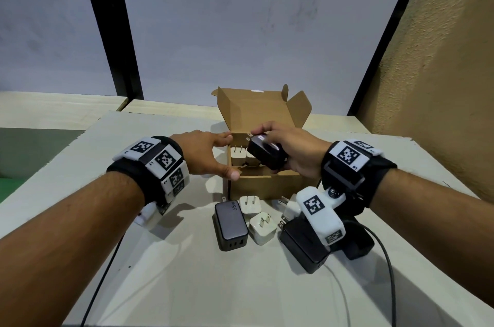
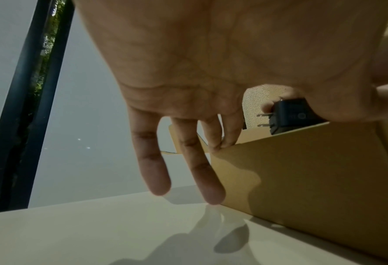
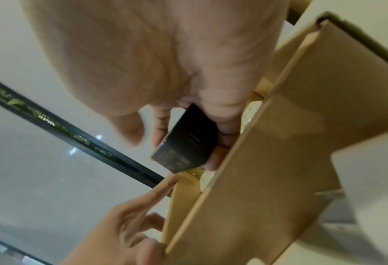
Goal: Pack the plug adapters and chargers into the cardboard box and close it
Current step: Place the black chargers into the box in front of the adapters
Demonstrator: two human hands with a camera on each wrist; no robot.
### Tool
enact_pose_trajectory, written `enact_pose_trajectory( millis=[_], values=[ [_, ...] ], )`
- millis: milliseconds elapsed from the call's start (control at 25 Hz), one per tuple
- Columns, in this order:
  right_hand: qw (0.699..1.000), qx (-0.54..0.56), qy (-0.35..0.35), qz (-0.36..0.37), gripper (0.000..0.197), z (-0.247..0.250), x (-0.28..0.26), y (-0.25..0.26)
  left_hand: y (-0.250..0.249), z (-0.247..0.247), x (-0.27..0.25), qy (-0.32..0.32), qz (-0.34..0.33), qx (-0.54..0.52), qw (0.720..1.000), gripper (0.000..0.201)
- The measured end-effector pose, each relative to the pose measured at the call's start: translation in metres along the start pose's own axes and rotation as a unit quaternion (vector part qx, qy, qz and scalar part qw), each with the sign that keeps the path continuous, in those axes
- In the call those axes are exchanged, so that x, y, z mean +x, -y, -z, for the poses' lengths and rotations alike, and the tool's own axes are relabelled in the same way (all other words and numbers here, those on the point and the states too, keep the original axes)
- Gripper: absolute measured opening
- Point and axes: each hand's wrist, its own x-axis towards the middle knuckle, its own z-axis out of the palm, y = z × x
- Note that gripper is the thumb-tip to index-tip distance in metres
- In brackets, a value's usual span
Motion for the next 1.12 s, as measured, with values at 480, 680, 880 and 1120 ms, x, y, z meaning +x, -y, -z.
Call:
enact_pose_trajectory(
  millis=[480,680,880,1120],
  values=[
    [0.952,-0.292,-0.087,0.027,0.045,-0.016,0.016,0.007,-0.002,0.000,-0.002,-0.006,0.004,0.007,1.000,0.109],
    [0.928,-0.358,-0.103,-0.022,0.046,-0.027,0.028,0.007,-0.005,0.002,-0.008,-0.010,0.000,0.017,1.000,0.106],
    [0.901,-0.418,-0.092,-0.072,0.037,-0.036,0.040,0.001,-0.005,0.002,-0.008,-0.013,0.000,0.018,1.000,0.107],
    [0.916,-0.390,-0.050,-0.074,0.042,-0.027,0.044,-0.003,-0.007,0.002,-0.011,-0.011,0.001,0.022,1.000,0.109]
  ],
)
